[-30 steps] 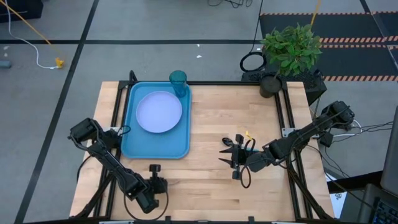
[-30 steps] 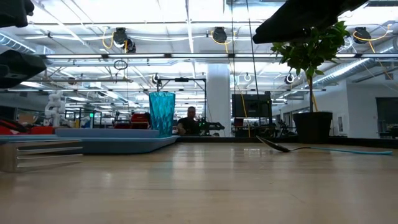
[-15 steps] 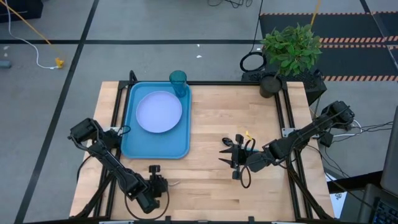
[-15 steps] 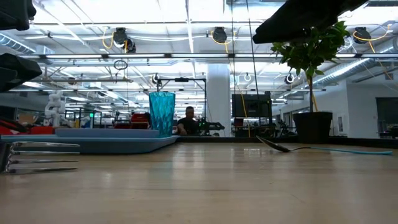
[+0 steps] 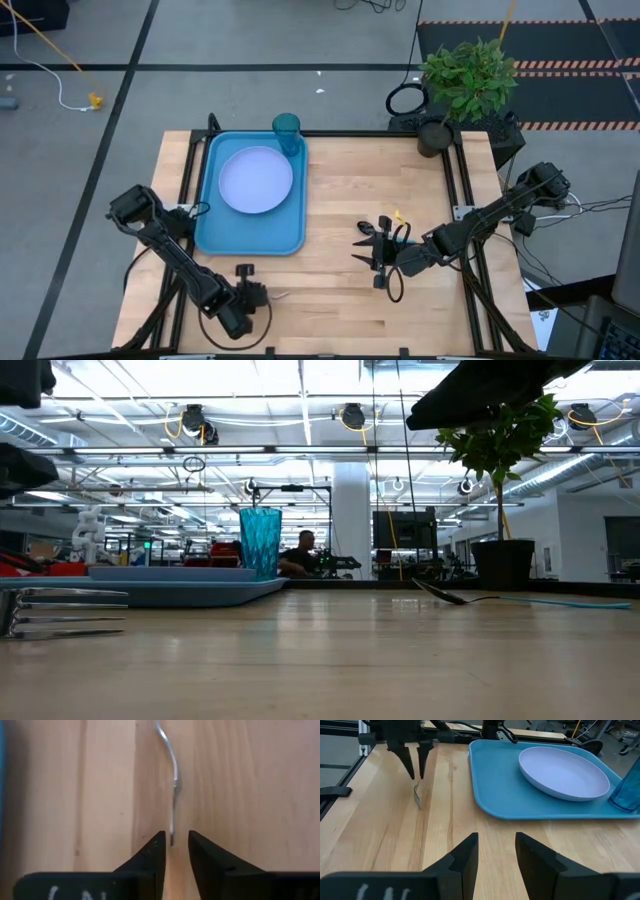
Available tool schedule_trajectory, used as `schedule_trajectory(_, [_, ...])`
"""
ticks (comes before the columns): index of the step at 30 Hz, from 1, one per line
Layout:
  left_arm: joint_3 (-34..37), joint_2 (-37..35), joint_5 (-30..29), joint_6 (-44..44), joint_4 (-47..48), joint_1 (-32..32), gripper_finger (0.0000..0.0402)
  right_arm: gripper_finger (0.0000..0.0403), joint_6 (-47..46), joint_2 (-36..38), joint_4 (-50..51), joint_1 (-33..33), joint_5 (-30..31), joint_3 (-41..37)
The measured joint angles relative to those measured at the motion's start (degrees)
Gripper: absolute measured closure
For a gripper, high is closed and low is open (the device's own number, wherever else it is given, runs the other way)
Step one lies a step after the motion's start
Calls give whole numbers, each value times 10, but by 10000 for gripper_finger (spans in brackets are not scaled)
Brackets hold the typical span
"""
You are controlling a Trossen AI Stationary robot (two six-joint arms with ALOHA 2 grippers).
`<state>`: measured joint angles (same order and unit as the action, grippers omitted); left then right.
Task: Pick and place plate/cup/fork/spoon on tray
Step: Put the yellow fork on the blue tray
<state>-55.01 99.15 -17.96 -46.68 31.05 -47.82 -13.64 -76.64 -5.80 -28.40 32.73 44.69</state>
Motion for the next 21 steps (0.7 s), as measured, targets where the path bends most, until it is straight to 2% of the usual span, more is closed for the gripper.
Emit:
schedule_trajectory(4, [28,0,15,3,-46,7,325,282,-1,0,-2,0,0,0])
schedule_trajectory(9, [48,-2,10,13,-72,12,327,282,1,0,-17,-2,-13,0])
schedule_trajectory(11, [47,-2,-1,30,-73,11,341,282,11,0,-31,-2,-15,0])
schedule_trajectory(15, [32,1,-28,68,-58,19,381,282,23,0,-43,-2,-15,0])
schedule_trajectory(18, [11,1,-42,79,-34,24,380,282,24,0,-51,-2,-15,0])
schedule_trajectory(21, [-17,1,-64,95,29,29,378,282,23,0,-68,-2,-14,0])
